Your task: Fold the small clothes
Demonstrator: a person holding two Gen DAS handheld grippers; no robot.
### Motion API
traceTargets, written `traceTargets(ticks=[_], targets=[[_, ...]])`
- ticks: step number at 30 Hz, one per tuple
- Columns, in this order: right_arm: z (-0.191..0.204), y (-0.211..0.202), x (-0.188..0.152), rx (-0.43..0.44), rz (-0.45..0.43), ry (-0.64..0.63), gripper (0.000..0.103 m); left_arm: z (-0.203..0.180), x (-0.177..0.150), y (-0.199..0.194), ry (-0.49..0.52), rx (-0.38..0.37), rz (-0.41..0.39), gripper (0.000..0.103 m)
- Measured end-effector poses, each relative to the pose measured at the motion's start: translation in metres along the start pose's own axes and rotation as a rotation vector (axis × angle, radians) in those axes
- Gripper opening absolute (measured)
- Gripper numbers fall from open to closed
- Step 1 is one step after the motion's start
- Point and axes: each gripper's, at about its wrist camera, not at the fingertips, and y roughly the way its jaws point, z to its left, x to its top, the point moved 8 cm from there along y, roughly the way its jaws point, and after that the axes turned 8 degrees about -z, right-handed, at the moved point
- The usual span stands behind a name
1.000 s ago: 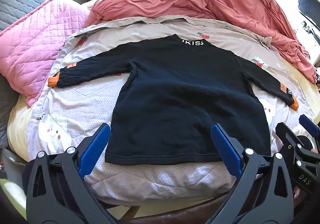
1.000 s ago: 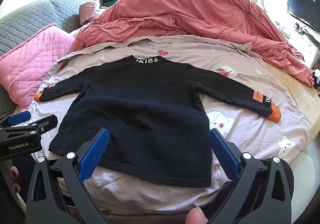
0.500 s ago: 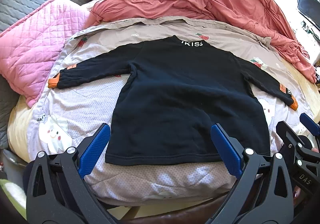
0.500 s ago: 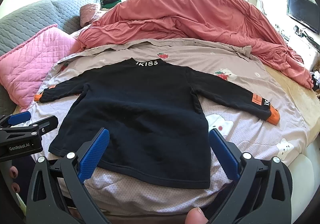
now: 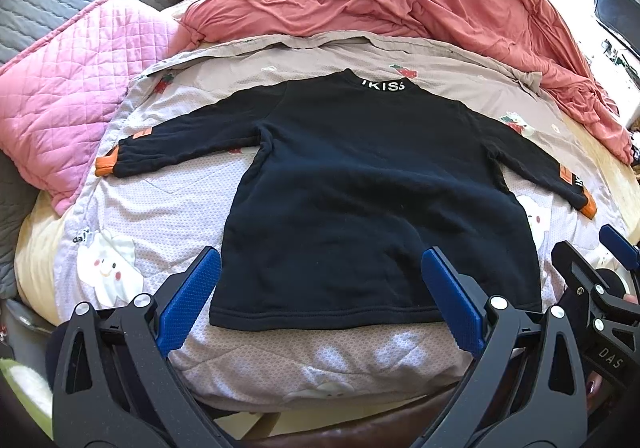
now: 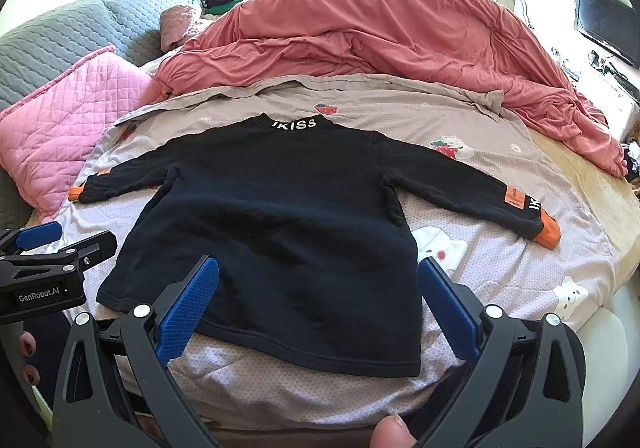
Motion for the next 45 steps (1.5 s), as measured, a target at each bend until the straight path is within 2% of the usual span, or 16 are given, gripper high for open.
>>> traceTargets(ticks=[18, 28, 33, 36, 40, 43, 44, 45], targets=[[-0.003, 0.001, -0.002, -0.005, 0.007, 0.0, 0.099, -0.001, -0.001, 0.0, -0.001, 0.002, 0.002, 0.094], [0.0, 0.013, -0.006, 0.029, 0.045, -0.019, 0.099, 0.008, -0.012, 0.019, -0.022, 0.006, 0.049, 0.094], [0.012, 0.033, -0.018, 0.095, 0.128, -0.127, 0.099, 0.04, -0.016, 0.042, -0.055, 0.042, 0.111, 0.094], [0.022, 0.048, -0.035, 0.115, 0.18, -0.26, 0.099, 0.067, -0.018, 0.058, -0.074, 0.076, 0.141, 0.094], [0.036, 0.064, -0.057, 0.201, 0.278, -0.308, 0.099, 0.098, -0.021, 0.082, -0.072, 0.1, 0.17, 0.094], [0.053, 0.069, -0.074, 0.252, 0.323, -0.399, 0.099, 0.112, -0.032, 0.1, -0.063, 0.123, 0.218, 0.094], [0.058, 0.07, -0.078, 0.267, 0.325, -0.441, 0.099, 0.114, -0.035, 0.105, -0.067, 0.11, 0.226, 0.094], [0.064, 0.071, -0.083, 0.274, 0.32, -0.486, 0.099, 0.113, -0.038, 0.109, -0.07, 0.091, 0.23, 0.09]])
